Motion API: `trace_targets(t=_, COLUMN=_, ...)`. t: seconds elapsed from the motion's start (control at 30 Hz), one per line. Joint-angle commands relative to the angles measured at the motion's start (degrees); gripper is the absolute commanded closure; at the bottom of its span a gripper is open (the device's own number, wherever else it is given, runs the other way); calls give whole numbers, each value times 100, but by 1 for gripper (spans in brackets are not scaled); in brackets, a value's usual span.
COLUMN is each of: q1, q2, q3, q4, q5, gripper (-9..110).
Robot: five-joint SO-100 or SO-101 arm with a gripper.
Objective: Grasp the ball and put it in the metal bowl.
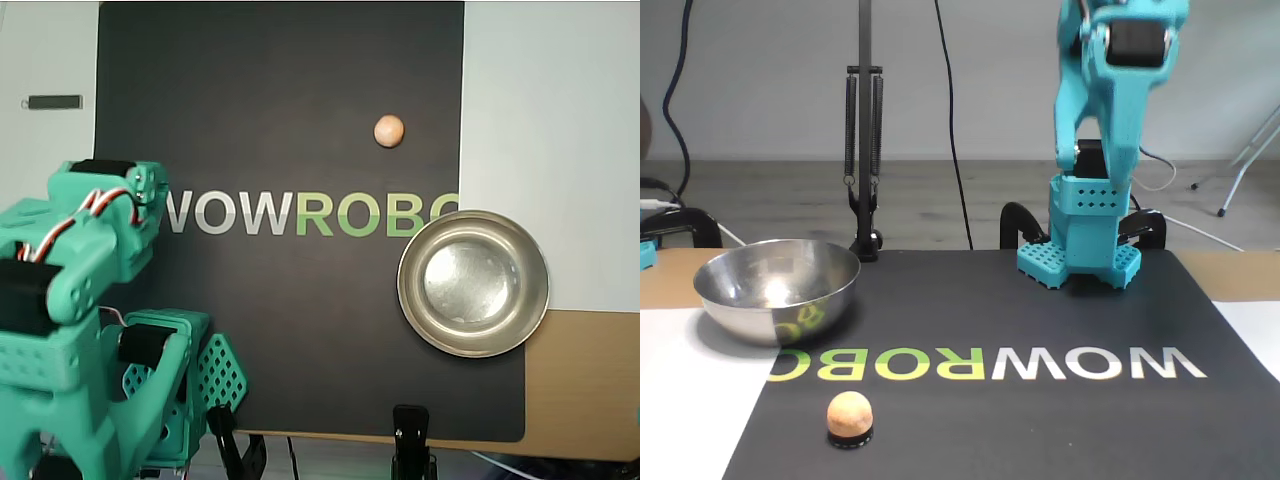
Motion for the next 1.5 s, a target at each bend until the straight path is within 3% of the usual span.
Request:
trace_targets(t=0.0, q1=79, q2=-914, q3=-967, q4=193, q5=-26, gripper=102)
trace_targets(t=0.33, q1=554, q2=-3551, q3=-2804, q4=404, q5=-18, gripper=102)
trace_targets(t=0.67, q1=1072, q2=-5098, q3=-3665, q4=325, q5=-26, gripper=102)
trace_targets(t=1.47, q1=1696, q2=-5748, q3=-3920, q4=316, q5=-26, gripper=102)
